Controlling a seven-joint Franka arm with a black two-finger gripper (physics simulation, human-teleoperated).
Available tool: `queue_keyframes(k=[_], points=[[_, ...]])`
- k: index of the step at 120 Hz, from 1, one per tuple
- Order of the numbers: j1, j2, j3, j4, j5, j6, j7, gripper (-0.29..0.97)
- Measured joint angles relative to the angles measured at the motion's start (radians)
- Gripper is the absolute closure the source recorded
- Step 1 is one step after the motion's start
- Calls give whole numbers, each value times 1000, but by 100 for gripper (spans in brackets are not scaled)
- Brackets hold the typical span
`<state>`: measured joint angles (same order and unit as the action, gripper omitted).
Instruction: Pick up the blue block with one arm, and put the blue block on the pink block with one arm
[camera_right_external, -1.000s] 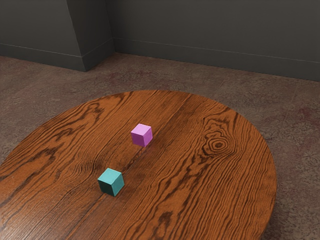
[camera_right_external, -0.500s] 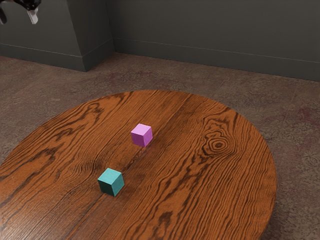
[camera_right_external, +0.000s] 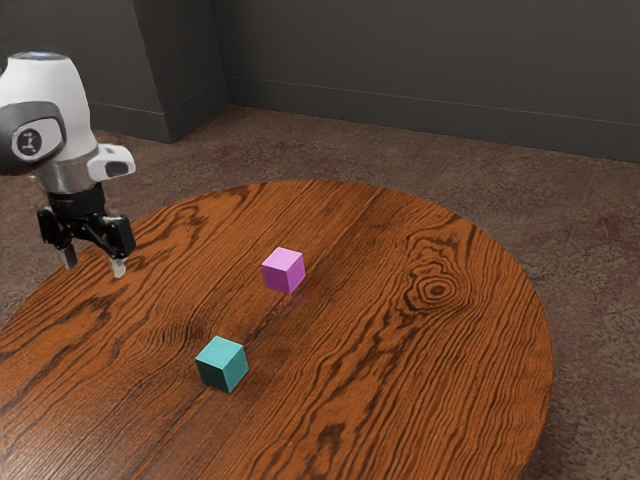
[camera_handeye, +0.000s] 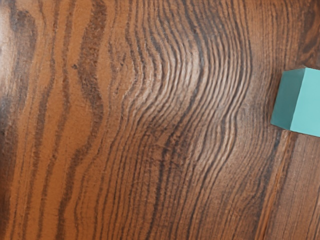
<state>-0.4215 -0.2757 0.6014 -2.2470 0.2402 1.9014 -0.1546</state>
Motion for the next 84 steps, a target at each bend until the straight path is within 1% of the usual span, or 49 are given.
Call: queue_keyframes(k=[6,14,24,32,36,41,44,50,61,73,84], points=[[-4,66,13,-29,4,101,-2,2],[-22,143,19,-41,-16,218,-4,2],[-59,212,21,-33,-93,320,1,2],[-73,239,15,-28,-153,377,11,2],[-45,250,-19,-27,-174,400,16,2],[75,257,-146,-25,-193,423,22,2],[124,260,-200,-24,-201,435,26,2],[171,273,-255,-22,-214,457,32,2],[186,306,-284,-22,-228,487,52,2],[174,360,-289,-25,-235,541,102,2],[162,384,-288,-26,-238,574,156,2]])
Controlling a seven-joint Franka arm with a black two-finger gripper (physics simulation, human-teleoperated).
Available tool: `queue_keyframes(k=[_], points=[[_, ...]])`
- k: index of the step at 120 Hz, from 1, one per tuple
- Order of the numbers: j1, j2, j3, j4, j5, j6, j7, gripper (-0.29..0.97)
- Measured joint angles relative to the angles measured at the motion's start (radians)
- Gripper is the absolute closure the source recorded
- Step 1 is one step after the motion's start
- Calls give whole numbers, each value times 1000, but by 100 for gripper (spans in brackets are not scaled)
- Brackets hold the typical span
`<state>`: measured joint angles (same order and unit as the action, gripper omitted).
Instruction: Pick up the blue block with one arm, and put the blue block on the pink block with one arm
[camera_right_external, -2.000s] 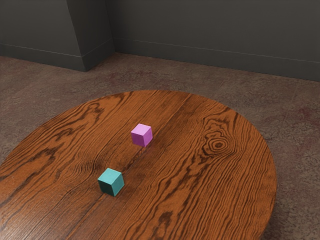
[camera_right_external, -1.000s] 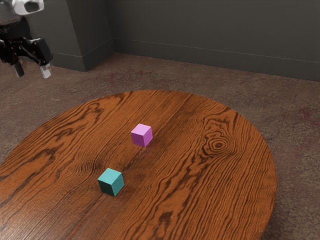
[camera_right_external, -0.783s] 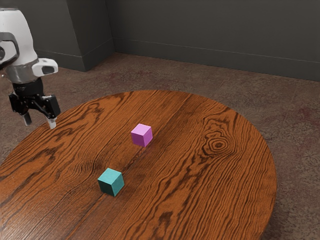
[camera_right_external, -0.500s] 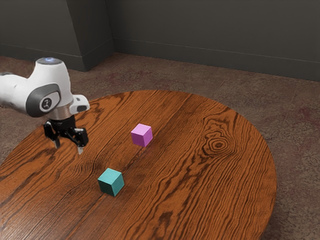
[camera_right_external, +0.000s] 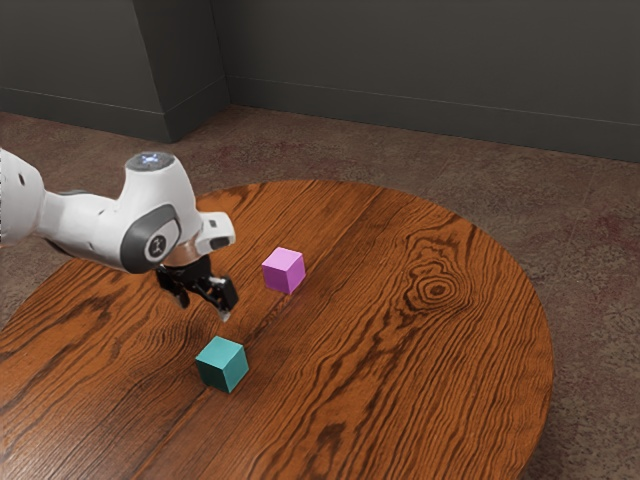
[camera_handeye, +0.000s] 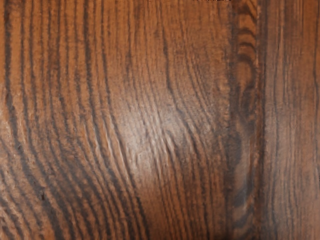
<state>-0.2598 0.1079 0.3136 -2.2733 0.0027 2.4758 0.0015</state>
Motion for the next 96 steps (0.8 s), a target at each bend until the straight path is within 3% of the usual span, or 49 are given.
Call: queue_keyframes(k=[12,38,64,83,96], points=[[-1,-1,1,-5,-15,20,75,2],[-17,40,5,-18,-195,33,218,2],[-47,14,15,-46,-237,36,323,2],[-224,-9,181,-56,-241,3,382,2],[-267,-8,219,-56,-242,-37,398,3]])
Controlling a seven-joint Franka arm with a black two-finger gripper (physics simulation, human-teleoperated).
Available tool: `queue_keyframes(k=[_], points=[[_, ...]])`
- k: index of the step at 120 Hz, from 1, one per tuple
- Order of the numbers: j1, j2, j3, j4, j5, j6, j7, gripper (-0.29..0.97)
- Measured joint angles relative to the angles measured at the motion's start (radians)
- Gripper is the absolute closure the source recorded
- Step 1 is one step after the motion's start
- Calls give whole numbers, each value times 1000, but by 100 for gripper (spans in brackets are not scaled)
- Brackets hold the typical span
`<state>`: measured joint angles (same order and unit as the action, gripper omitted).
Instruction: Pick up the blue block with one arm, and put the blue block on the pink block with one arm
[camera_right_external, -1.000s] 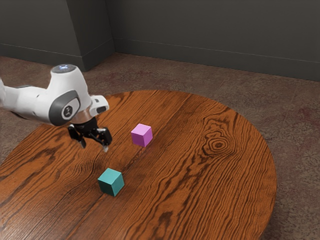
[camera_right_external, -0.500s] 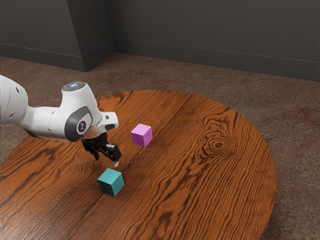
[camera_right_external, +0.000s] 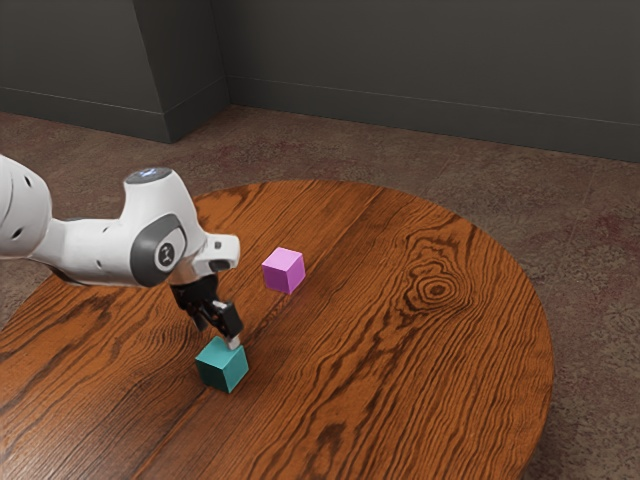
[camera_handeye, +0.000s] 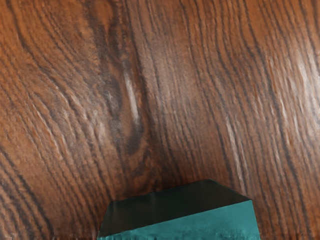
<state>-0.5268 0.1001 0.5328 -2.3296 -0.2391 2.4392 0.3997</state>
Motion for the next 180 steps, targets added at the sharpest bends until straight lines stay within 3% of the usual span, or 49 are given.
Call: queue_keyframes(k=[48,133,180], points=[[-17,15,12,2,-3,-70,29,3],[-33,79,12,5,-79,-16,29,3],[-26,84,13,-6,-87,-20,-36,2]])
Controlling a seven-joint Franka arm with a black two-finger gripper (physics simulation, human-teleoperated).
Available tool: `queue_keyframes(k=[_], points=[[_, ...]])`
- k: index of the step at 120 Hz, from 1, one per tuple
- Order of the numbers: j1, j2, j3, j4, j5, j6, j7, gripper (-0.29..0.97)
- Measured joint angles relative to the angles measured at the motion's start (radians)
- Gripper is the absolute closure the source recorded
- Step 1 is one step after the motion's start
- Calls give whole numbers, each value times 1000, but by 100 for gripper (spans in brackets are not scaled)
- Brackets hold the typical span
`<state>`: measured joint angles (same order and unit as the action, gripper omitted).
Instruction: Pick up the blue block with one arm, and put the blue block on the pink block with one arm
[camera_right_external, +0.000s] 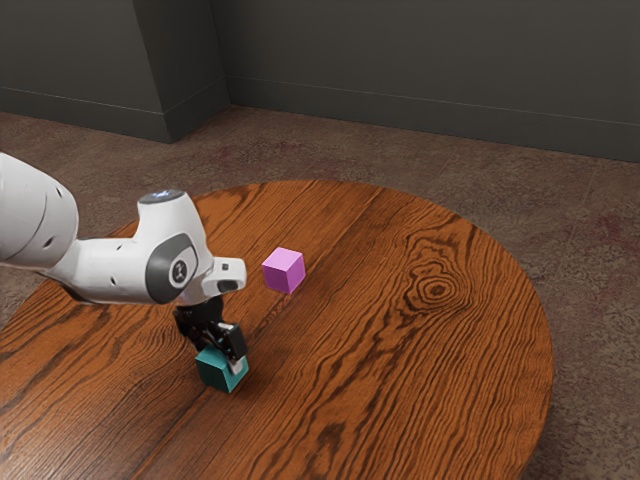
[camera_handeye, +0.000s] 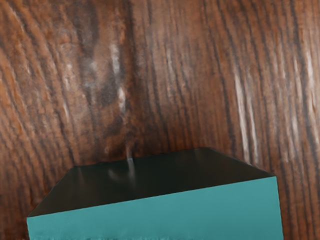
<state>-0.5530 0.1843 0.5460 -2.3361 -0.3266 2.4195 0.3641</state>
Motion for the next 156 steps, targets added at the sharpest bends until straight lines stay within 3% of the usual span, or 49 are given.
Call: queue_keyframes(k=[58,83,124,140,156], points=[[-4,29,-1,9,-8,10,-43,3],[-6,34,-1,9,-8,11,-52,21],[-24,15,38,27,-6,10,-64,28],[-53,16,86,102,-8,0,-68,29],[-47,102,112,295,-19,-89,-80,30]])
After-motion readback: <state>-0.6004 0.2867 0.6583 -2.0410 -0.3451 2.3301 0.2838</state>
